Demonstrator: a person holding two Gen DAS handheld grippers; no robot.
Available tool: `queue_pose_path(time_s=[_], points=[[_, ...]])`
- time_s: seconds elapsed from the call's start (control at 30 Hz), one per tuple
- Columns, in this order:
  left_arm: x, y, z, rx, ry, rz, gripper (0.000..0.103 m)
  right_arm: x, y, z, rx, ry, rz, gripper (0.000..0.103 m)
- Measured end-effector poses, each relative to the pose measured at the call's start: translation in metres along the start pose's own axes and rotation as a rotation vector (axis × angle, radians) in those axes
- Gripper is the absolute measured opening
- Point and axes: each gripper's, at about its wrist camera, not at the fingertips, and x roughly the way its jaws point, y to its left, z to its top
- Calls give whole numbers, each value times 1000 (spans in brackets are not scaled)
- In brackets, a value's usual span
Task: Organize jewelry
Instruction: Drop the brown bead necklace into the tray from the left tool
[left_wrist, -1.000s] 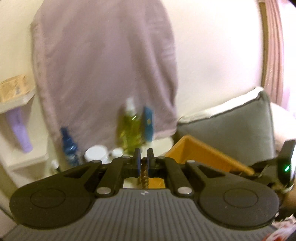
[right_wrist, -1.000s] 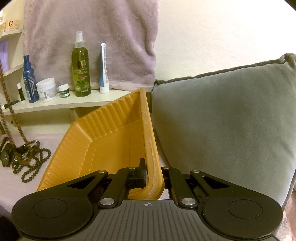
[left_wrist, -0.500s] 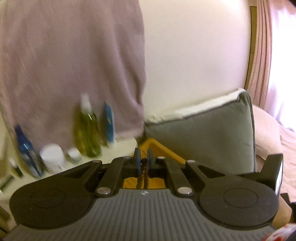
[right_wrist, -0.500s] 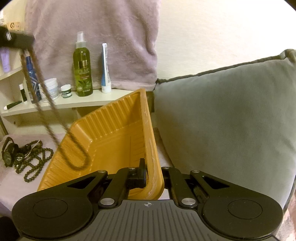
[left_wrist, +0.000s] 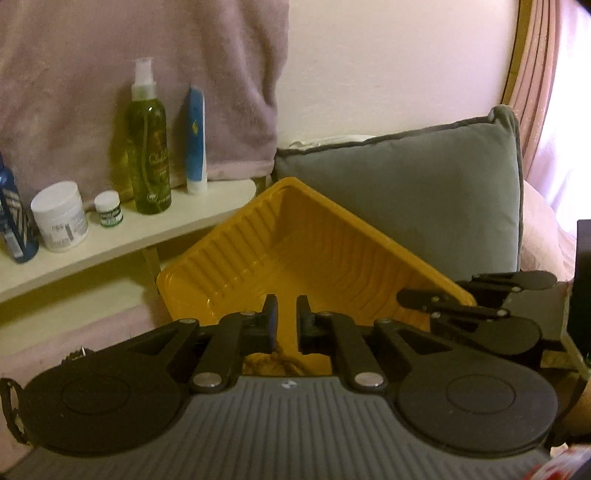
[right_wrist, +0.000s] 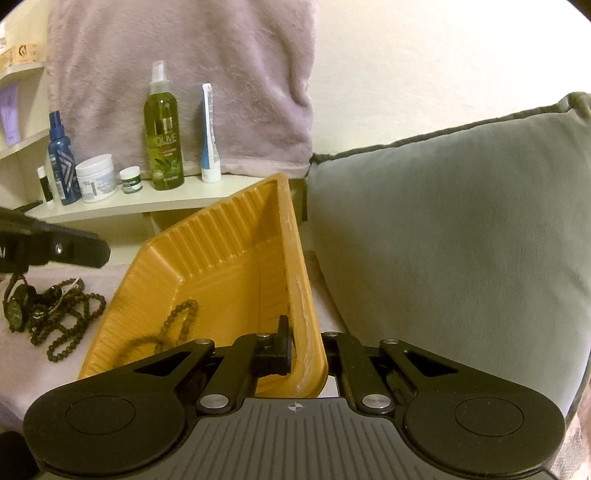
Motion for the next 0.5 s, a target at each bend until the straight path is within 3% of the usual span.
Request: queue_pose_path(time_s=[0.07, 0.13, 0.33, 0.5], points=[[-7, 7, -3, -6, -26, 47, 18, 0, 0, 1, 1, -1, 0, 5], [-18, 20, -10, -34, -61, 112, 18, 0, -1, 1, 1, -2, 2, 5], [-50, 79, -53, -138, -91, 395, 22, 0, 0, 0, 0, 0, 2, 5], [-51, 104, -94, -171, -41, 471, 22, 0, 0, 0, -4, 2, 1, 5]])
